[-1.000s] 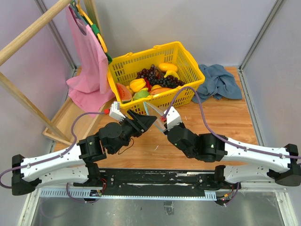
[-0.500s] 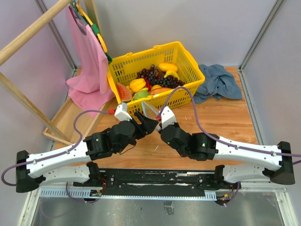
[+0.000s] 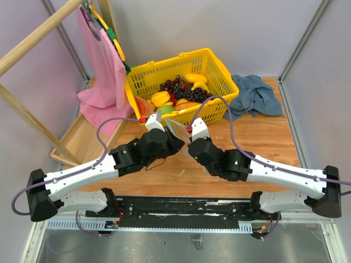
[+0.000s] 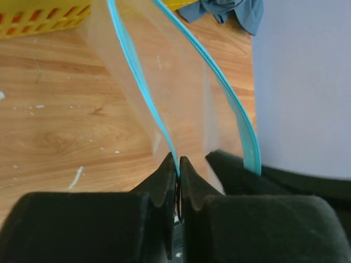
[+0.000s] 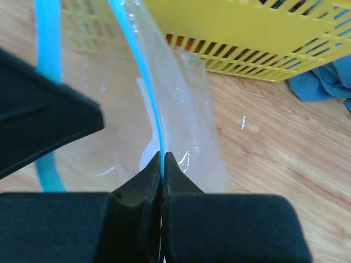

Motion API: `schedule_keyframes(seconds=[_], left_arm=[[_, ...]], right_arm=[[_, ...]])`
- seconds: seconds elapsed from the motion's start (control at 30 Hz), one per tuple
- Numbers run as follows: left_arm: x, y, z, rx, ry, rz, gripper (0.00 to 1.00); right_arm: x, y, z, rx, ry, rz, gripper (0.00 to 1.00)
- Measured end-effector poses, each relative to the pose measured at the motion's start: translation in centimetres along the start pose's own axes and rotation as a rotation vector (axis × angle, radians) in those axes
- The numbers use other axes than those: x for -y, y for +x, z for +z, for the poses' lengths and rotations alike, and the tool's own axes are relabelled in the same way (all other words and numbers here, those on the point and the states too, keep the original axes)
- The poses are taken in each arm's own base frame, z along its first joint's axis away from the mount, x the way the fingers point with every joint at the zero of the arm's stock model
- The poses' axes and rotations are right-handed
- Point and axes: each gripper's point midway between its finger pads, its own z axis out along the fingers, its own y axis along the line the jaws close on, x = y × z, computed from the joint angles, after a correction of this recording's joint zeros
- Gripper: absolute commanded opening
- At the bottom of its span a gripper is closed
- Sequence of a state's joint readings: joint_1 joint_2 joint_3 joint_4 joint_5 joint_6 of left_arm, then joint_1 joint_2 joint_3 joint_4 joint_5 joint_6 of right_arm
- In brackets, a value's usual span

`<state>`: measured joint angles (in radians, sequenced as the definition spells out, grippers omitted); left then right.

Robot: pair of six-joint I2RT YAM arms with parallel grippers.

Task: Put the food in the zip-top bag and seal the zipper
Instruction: Open the zipper of the food storage bag at the center of the board.

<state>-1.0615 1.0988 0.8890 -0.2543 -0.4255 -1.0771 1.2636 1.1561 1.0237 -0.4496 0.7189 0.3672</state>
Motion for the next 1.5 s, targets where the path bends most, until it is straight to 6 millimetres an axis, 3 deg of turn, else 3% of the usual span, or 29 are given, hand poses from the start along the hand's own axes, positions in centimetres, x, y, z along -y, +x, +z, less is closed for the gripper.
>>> schedule_keyframes(seconds=[0.17, 0.3, 0.37, 0.5, 0.63, 0.8, 0.97, 1.07, 1.3, 1.5], left_arm=[[0.0, 0.1, -0.3, -0.021, -0.004, 0.067, 0.0], [1.1, -0.2, -0.3, -0.04, 0.007, 0.124, 0.0], [1.8, -0.2, -0.2, -0.052, 0.018, 0.151, 0.0], [2.3, 0.1, -0.2, -0.082, 0.025, 0.2, 0.0], [1.6, 0.3, -0.5, -0.107, 0.001, 0.254, 0.0], [1.4, -0.3, -1.4, -0.123, -0.027, 0.31, 0.0], [1.1, -0.6, -1.5, -0.13, -0.038, 0.345, 0.0], [0.7, -0.7, -1.1, -0.138, -0.045, 0.351, 0.0], [0.3, 0.5, 1.3, -0.147, -0.005, 0.37, 0.01], [-0.5, 1.5, 3.0, -0.137, 0.014, 0.393, 0.16]], right_arm=[[1.4, 0.1, 0.4, -0.025, 0.03, 0.004, 0.19], [2.0, -1.5, 0.3, -0.013, 0.027, 0.003, 0.25], [2.4, -2.5, 0.4, -0.001, 0.031, 0.007, 0.21], [2.5, -3.6, 0.8, 0.0, 0.029, -0.015, 0.01], [3.2, -3.1, 1.1, -0.032, 0.051, -0.051, 0.01], [6.9, -2.3, 0.6, -0.093, 0.132, -0.072, 0.01], [11.3, -2.0, -1.2, -0.131, 0.222, -0.062, 0.01], [12.9, -1.9, -2.3, -0.129, 0.251, -0.044, 0.01], [12.9, -1.3, -2.5, -0.099, 0.225, -0.016, 0.01], [12.6, 0.7, -1.1, -0.107, 0.242, -0.022, 0.01]])
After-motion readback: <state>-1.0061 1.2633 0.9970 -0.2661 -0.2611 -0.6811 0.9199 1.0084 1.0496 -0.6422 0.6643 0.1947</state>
